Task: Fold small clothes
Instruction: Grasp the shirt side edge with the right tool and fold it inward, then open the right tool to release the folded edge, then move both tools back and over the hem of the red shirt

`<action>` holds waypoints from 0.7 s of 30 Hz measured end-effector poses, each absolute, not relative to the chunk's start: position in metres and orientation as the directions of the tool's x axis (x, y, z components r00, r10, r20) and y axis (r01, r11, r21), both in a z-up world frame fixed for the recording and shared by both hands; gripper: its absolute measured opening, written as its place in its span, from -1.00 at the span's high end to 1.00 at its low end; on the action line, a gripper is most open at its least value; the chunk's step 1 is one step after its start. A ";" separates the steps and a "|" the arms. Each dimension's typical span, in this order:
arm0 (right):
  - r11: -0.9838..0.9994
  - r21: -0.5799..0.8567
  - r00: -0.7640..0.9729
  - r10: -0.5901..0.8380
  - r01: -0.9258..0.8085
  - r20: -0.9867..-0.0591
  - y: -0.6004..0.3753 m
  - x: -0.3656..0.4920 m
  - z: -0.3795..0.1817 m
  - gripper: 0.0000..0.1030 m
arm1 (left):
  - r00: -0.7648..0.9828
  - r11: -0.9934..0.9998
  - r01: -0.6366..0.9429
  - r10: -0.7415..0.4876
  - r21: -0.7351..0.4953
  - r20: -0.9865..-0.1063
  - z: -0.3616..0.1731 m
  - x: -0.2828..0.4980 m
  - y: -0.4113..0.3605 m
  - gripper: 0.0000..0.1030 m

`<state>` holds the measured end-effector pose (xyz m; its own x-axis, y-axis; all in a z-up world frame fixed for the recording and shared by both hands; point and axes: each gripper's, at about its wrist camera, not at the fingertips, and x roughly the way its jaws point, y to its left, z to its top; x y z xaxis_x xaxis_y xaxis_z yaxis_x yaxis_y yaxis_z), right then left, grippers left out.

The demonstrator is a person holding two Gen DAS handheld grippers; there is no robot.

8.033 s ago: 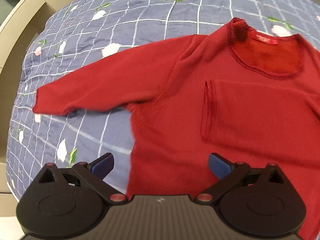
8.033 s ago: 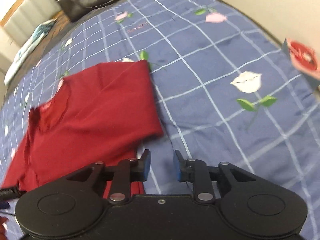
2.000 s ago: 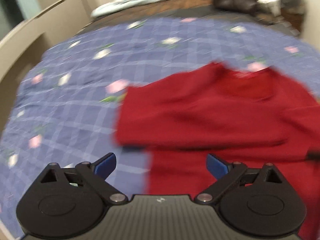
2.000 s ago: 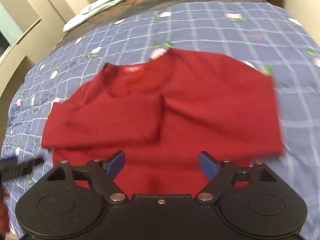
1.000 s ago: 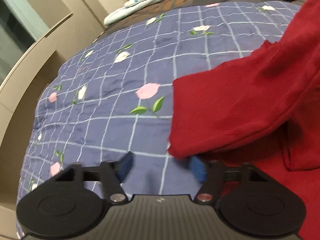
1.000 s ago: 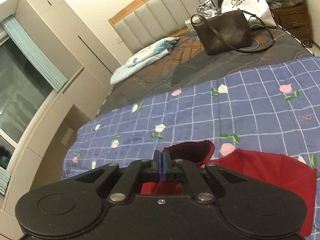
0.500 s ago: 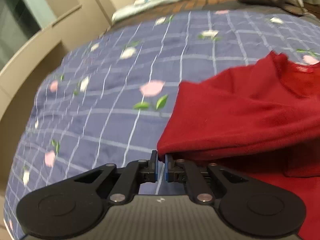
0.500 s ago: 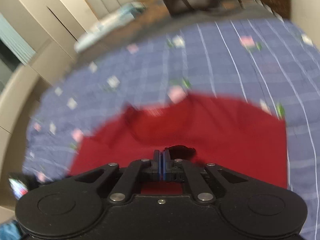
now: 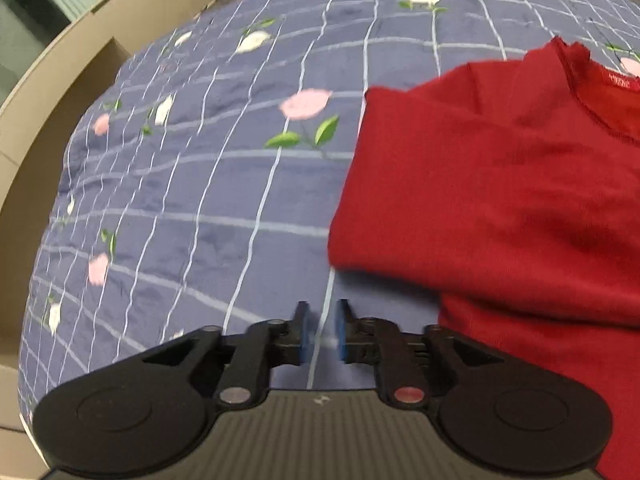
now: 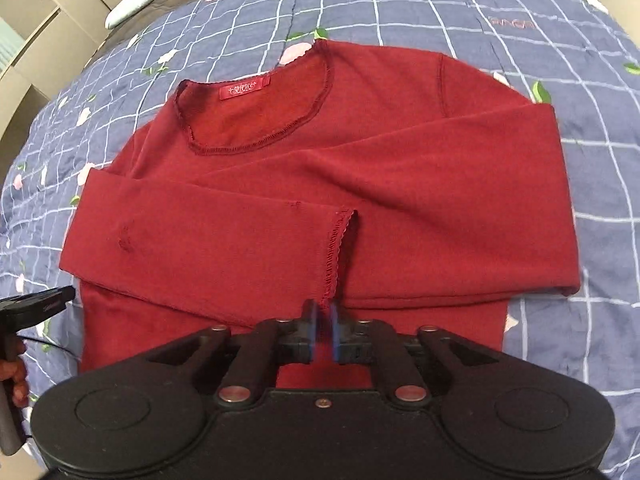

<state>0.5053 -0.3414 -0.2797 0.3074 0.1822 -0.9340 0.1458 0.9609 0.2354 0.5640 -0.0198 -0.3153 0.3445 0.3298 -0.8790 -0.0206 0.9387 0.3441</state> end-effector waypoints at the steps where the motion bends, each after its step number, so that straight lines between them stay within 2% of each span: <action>1: 0.966 0.220 0.306 0.170 0.136 -0.937 -0.341 0.505 -0.279 0.63 | 0.345 0.937 -0.020 0.335 0.350 -0.877 -0.314 0.560 -0.020 0.11; 2: 0.971 0.201 0.302 0.155 0.128 -0.941 -0.341 0.505 -0.280 0.58 | 0.351 0.931 -0.016 0.345 0.363 -0.870 -0.312 0.554 -0.021 -0.21; 3: 0.976 0.181 0.299 0.138 0.122 -0.944 -0.340 0.502 -0.280 0.53 | 0.358 0.925 -0.010 0.357 0.379 -0.863 -0.309 0.547 -0.021 -0.37; 5: 0.980 0.159 0.298 0.119 0.116 -0.947 -0.339 0.498 -0.279 0.40 | 0.354 0.921 -0.006 0.366 0.389 -0.861 -0.305 0.534 -0.021 -0.50; 9: 0.981 0.158 0.300 0.118 0.112 -0.947 -0.337 0.472 -0.274 -0.23 | 0.322 0.918 -0.040 0.385 0.394 -0.865 -0.301 0.507 -0.015 -0.85; 13: 0.984 0.154 0.280 0.123 0.091 -0.952 -0.333 0.441 -0.272 -0.67 | 0.257 0.910 -0.046 0.410 0.412 -0.875 -0.303 0.479 -0.010 -0.93; 15: 0.984 0.155 0.268 0.127 0.087 -0.955 -0.333 0.424 -0.272 -0.80 | 0.225 0.904 -0.047 0.424 0.425 -0.877 -0.301 0.466 -0.009 -0.93; 21: 0.993 0.070 0.254 0.043 0.099 -0.966 -0.336 0.369 -0.263 -0.94 | 0.155 0.914 -0.091 0.405 0.395 -0.901 -0.287 0.423 -0.003 -0.99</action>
